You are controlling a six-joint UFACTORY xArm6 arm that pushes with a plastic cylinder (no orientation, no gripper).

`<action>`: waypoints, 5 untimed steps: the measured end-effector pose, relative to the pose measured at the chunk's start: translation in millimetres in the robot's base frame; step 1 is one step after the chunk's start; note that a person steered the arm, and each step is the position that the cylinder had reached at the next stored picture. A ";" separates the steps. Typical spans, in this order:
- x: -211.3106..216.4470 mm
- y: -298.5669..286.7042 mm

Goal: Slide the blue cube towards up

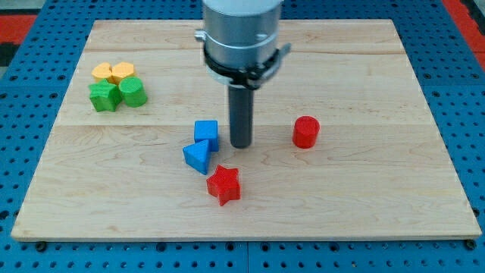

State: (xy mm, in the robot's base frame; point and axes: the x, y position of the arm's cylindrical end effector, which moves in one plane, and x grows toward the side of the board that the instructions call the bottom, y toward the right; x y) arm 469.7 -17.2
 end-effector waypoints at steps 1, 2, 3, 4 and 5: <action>-14.3 -36.0; -45.6 -32.9; -72.1 -32.0; -33.5 -108.1; -10.8 -168.0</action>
State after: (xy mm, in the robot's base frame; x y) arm 458.9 -185.2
